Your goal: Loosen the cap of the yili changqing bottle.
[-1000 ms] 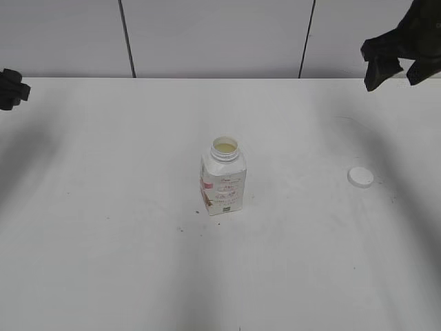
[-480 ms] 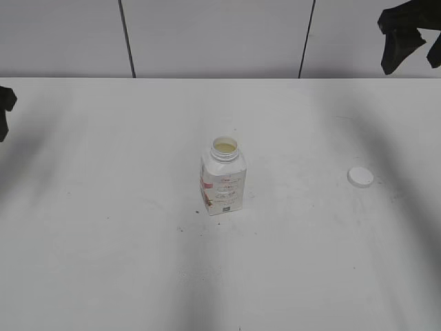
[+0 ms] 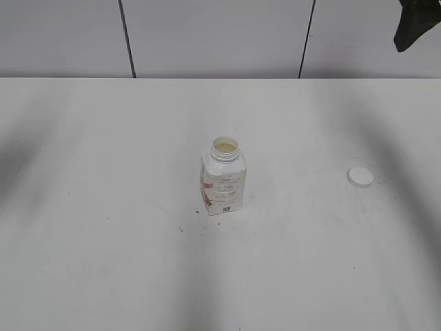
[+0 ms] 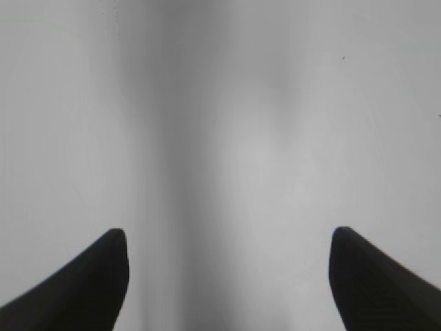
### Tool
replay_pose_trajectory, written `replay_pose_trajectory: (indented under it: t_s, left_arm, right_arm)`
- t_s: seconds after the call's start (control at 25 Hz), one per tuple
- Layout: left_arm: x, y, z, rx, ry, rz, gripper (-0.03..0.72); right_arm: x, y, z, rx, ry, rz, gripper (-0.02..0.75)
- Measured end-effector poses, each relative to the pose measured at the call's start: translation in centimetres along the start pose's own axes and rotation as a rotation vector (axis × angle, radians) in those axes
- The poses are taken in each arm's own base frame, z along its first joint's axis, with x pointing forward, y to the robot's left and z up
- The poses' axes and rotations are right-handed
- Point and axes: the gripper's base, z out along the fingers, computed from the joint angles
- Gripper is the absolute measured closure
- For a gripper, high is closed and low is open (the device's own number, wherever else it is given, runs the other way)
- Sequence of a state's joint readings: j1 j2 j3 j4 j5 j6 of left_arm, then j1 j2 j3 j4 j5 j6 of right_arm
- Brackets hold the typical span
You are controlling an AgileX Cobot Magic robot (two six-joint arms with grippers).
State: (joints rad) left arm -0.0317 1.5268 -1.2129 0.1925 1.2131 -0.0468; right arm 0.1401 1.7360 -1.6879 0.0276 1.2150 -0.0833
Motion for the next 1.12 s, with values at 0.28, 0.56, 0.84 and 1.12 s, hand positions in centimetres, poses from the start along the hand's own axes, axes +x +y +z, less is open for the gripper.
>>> replay_pose_trajectory:
  t_s: [0.28,0.56,0.84,1.12]
  left_arm:
    - [4.9,0.6,-5.0,0.019,-0.167,-0.035,0.143]
    - [11.5,-0.6,-4.8,0.129,-0.271,-0.074,0.143]
    - [17.7,-1.1,-2.9,0.138,-0.335,-0.082,0.143]
    - [21.6,-1.6,-1.6,0.153,-0.47,-0.099,0.144]
  right_arm:
    - [3.9,0.4,-1.8,-0.008,0.028,0.003,0.154]
    - [9.0,1.0,-2.8,-0.039,0.074,0.016,0.154]
    - [13.4,1.6,-4.6,-0.063,0.061,0.025,0.154]
    - [17.0,2.0,-5.8,-0.066,0.03,0.026,0.154]
